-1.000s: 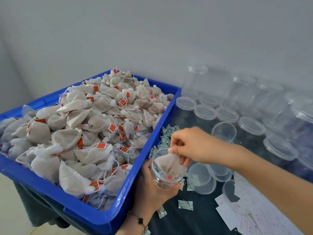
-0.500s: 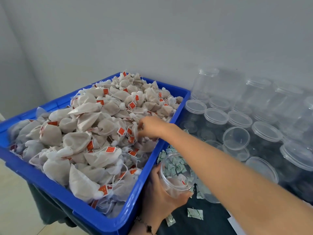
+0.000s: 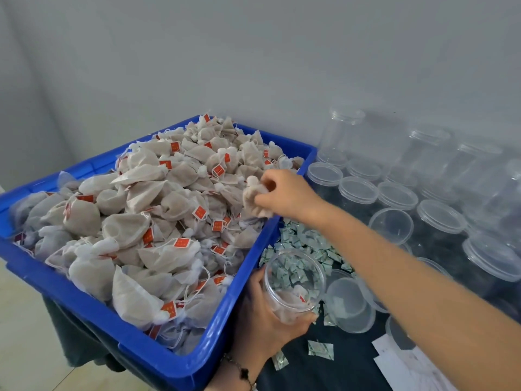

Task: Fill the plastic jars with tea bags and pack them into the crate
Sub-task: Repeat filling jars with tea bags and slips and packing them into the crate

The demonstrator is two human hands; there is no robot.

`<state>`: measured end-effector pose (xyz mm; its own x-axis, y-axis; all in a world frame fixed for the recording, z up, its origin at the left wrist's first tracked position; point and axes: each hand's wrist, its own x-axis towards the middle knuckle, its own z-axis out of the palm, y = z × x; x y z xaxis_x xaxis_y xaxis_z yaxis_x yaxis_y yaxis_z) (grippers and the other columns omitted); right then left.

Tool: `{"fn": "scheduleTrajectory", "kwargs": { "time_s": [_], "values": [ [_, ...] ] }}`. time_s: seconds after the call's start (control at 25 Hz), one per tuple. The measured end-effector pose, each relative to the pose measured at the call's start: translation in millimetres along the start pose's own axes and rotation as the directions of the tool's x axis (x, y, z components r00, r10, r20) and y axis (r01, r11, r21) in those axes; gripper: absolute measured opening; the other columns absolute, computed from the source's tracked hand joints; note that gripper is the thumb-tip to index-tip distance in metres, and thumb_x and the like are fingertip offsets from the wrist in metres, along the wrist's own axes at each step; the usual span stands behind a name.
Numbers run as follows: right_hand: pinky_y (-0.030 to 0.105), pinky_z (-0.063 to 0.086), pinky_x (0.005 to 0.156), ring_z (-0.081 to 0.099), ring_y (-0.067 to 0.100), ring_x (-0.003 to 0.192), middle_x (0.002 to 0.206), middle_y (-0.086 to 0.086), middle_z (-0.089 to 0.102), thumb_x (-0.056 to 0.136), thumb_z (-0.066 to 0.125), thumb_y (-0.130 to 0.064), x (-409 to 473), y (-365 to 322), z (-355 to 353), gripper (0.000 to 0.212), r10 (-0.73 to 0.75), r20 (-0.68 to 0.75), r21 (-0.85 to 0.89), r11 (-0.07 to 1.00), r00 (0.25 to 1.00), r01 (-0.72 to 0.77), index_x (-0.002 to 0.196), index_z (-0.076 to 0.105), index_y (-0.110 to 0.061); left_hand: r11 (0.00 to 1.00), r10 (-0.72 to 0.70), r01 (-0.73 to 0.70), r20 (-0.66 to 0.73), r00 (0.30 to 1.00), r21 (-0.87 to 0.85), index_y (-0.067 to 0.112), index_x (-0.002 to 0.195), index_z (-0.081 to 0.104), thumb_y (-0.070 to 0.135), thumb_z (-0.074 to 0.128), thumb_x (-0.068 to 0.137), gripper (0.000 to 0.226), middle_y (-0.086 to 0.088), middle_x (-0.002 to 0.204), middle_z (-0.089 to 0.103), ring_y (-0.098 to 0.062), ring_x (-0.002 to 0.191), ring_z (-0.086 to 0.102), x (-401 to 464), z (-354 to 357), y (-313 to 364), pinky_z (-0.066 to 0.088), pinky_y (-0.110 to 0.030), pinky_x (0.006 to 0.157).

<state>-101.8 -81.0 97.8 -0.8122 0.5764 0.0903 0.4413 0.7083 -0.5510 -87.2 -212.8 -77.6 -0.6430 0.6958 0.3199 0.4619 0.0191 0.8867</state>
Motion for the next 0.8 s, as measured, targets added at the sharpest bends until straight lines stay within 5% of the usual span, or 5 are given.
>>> {"fn": "scheduleTrajectory", "kwargs": {
  "time_s": [0.08,0.24,0.32,0.48,0.8],
  "values": [
    [0.024,0.045,0.062,0.052,0.007,0.067,0.080,-0.003,0.060,0.076,0.065,-0.016,-36,7,-27,0.010,-0.036,0.060,0.059,0.998,0.998,0.033,0.083,0.059,-0.015,1.000,0.010,-0.010,-0.016,1.000,-0.012,0.036,0.120,0.036,0.062,0.077,0.043,0.091,0.011,0.116,0.056,-0.002,0.105,0.057,1,-1,2,0.051,-0.020,0.087],
    [0.014,0.045,0.065,0.052,-0.005,0.074,0.082,-0.017,0.053,0.074,0.067,-0.025,-100,11,-33,0.019,-0.012,0.497,-0.243,0.958,0.868,0.152,0.088,0.056,-0.030,0.999,-0.035,0.036,0.048,0.998,-0.016,0.032,0.126,0.038,0.058,0.080,0.049,0.091,0.023,0.111,0.052,0.015,0.097,0.052,1,0,1,0.048,-0.024,0.096],
    [0.015,0.046,0.073,0.054,-0.005,0.085,0.087,-0.023,0.051,0.080,0.064,-0.029,-100,12,-37,0.019,-0.063,0.439,-0.291,0.934,0.896,0.209,0.098,0.058,-0.033,1.000,-0.020,0.020,0.011,1.000,0.015,0.026,0.126,0.045,0.071,0.075,0.048,0.095,0.017,0.111,0.055,0.007,0.099,0.056,6,-1,6,0.053,-0.027,0.087],
    [0.019,0.046,0.069,0.059,0.001,0.078,0.082,-0.018,0.061,0.087,0.058,-0.021,-42,13,-69,0.011,-0.075,-0.008,-0.258,0.963,0.997,0.071,0.083,0.060,-0.030,0.992,-0.036,0.029,-0.051,0.998,-0.120,0.028,0.140,0.035,0.075,0.073,0.050,0.108,0.019,0.131,0.047,0.001,0.122,0.047,36,14,29,0.046,-0.026,0.100],
    [0.042,0.051,0.086,0.062,0.027,0.099,0.117,0.008,0.064,0.089,0.051,-0.012,94,52,-36,0.023,0.067,0.099,-0.491,0.871,0.993,-0.010,0.108,0.064,-0.006,0.957,-0.208,0.211,0.039,0.977,-0.199,0.031,0.143,0.022,0.054,0.080,0.055,0.108,0.009,0.139,0.041,-0.008,0.126,0.044,85,61,22,0.039,-0.017,0.097]
  ]
}}
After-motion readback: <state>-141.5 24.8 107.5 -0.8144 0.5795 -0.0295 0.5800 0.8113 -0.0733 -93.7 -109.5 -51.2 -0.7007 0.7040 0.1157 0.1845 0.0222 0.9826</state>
